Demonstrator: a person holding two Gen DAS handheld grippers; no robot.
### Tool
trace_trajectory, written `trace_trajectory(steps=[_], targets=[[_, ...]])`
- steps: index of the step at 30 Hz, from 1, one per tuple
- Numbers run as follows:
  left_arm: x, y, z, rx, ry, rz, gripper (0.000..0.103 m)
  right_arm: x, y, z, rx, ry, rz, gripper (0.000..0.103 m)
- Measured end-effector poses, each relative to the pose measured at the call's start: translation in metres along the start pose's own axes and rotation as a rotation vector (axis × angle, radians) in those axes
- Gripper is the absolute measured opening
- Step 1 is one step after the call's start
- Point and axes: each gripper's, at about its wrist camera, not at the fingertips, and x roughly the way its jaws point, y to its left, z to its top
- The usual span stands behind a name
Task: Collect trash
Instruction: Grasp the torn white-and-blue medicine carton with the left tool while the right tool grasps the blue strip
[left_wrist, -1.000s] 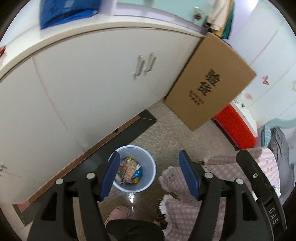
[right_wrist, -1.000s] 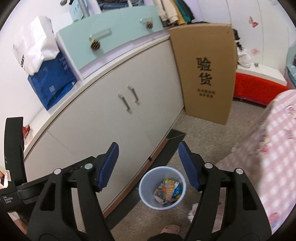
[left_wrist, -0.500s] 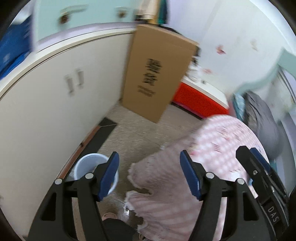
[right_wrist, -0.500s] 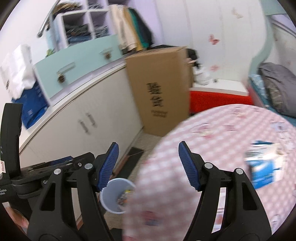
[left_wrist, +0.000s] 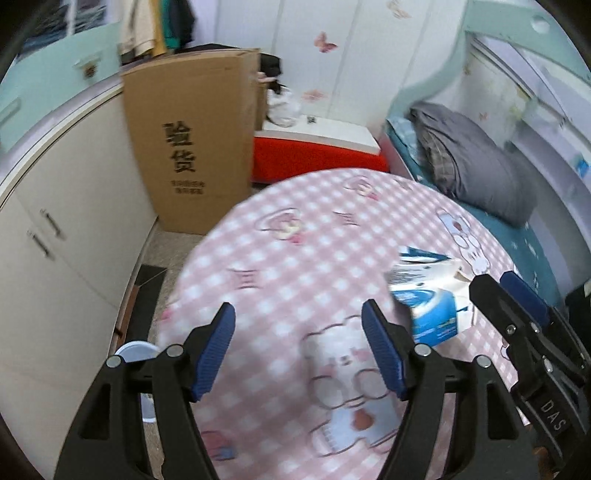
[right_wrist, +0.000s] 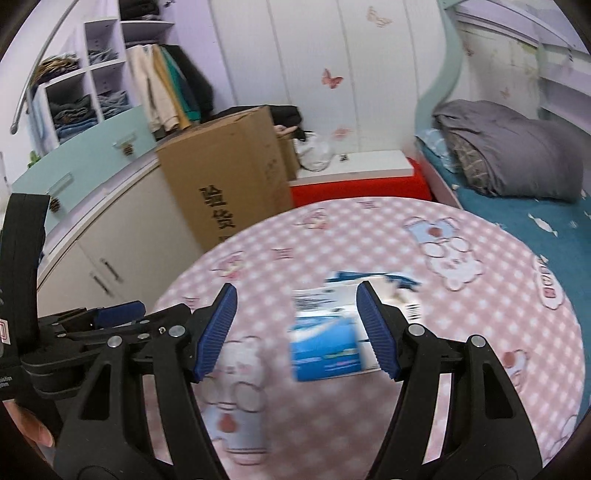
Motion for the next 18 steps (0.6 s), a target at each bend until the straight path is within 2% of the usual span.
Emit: trace_trajectory(steps=[7,11,13,18], targets=[[0.029,-0.046,0.010,0.100,0.031,-0.013,0.070,0.011,-0.042,0.003,0.023,0.022,-0.046,0.067],[0.055,-0.069,0.017,0.162,0.064,-0.047,0.070,0.020,-0.069,0.004,0.046,0.041,-0.074,0.067],[0.068,-0.077,0.019,0.187,0.085,-0.075,0.070,0.024,-0.082,0.005,0.063,0.045,-0.087,0.067],[0.096,-0.089,0.024,0.214,0.127,-0.081,0.070,0.033,-0.105,0.007,0.084,0.057,-0.102,0.067]])
